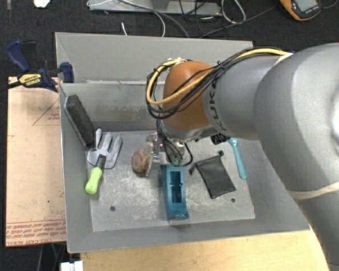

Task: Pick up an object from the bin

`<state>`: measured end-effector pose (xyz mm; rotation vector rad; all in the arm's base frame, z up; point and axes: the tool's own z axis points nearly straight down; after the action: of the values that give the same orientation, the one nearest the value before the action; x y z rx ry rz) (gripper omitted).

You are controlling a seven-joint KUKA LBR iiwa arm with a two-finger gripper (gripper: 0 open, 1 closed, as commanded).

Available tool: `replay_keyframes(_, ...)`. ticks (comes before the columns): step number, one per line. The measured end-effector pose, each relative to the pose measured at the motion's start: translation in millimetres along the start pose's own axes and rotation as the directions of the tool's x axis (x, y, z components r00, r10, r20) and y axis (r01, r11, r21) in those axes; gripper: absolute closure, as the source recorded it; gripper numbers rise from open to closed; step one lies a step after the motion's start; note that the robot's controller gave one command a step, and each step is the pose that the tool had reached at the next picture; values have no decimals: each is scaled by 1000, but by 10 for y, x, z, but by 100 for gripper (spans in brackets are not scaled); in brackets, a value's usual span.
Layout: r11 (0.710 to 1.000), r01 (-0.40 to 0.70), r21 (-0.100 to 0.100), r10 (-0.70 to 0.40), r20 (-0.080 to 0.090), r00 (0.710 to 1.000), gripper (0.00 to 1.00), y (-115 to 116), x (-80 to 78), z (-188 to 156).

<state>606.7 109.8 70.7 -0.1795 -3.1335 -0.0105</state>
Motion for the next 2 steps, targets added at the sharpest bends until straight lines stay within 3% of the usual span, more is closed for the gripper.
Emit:
replay_keyframes(1,1000,0,1,0,-5,1000,100,-2,20,-298)
replay_keyframes(2,1000,0,-2,0,3,1000,100,6,-1,-533)
